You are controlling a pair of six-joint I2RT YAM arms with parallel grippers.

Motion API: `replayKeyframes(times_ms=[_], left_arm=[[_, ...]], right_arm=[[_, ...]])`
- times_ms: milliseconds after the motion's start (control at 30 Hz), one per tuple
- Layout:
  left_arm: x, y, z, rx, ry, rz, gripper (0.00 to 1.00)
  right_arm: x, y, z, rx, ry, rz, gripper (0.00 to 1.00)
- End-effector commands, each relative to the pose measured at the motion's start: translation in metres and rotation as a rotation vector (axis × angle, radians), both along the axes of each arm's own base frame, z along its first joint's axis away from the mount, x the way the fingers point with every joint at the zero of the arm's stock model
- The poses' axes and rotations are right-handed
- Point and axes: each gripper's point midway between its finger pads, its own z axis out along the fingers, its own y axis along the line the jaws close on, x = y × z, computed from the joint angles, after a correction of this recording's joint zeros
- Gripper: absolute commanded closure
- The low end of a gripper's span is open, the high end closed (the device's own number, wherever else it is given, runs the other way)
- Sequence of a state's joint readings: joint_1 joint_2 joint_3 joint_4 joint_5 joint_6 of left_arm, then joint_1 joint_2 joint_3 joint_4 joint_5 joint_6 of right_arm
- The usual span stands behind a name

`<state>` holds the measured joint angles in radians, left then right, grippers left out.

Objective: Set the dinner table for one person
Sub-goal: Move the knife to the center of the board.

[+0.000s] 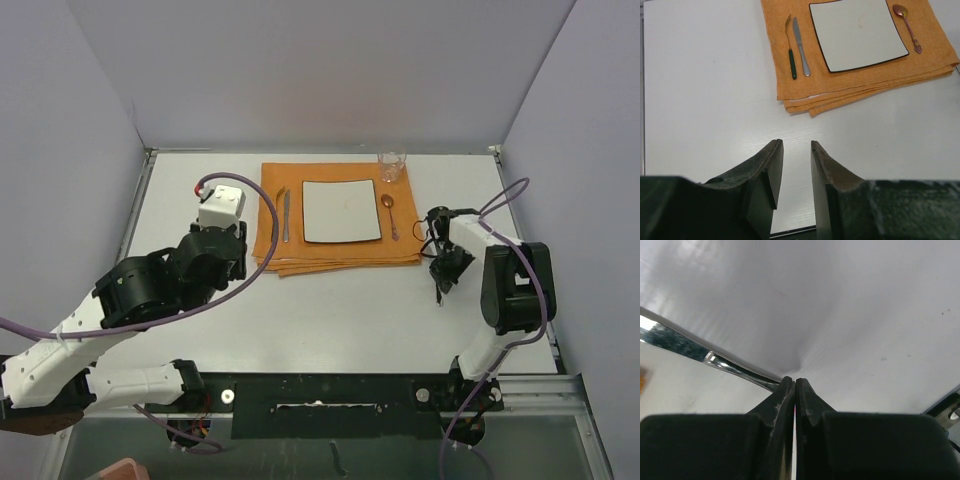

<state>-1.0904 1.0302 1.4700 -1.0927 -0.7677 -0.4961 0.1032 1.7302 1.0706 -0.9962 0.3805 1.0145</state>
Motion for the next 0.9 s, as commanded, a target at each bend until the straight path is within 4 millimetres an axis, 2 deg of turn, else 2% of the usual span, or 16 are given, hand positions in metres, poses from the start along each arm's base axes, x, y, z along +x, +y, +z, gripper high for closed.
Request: replayKeyframes(times_ms=[0,67,100,167,233,267,400,600,700,867], left_arm=[[-0.005,0.021,0.023,-0.039,-0.037,0.04,0.71],[-0.006,0.023,0.021,-0.021,-0.031,0.041,0.65],[-0.006,0.024,0.019,-0.011,-0.027,0.043,0.63],[-0.006,0.025,0.017,-0.002,-0.024,0.046,0.61],[-0.006,0.025,0.017,-0.003,-0.03,0.043,0.6],[-0.005,0.025,0.016,0.002,-0.034,0.039,0.6],[-0.004,0.026,0.018,0.002,-0.05,0.036,0.6],[-0.002,0.022,0.02,-0.011,-0.073,0.016,0.59],[-0.002,0.021,0.021,-0.01,-0.08,0.011,0.59],[-0.002,0.02,0.021,-0.021,-0.09,0.001,0.58]], right_arm=[[0.046,0.003,0.014,0.027,-0.139,0.059,1.0],[0.061,0.014,0.02,0.075,-0.202,0.119,0.98],[0.068,0.02,0.025,0.097,-0.241,0.156,0.93],[0.077,0.028,0.035,0.109,-0.294,0.234,0.74],[0.078,0.029,0.041,0.102,-0.282,0.284,0.6],[0.074,0.028,0.041,0.101,-0.247,0.31,0.57],[0.074,0.019,0.052,0.063,-0.201,0.468,0.57],[0.085,0.012,0.072,-0.029,-0.222,0.82,0.59],[0.084,0.017,0.077,-0.008,-0.249,0.946,0.6],[0.076,0.034,0.067,0.091,-0.197,1.052,0.59]])
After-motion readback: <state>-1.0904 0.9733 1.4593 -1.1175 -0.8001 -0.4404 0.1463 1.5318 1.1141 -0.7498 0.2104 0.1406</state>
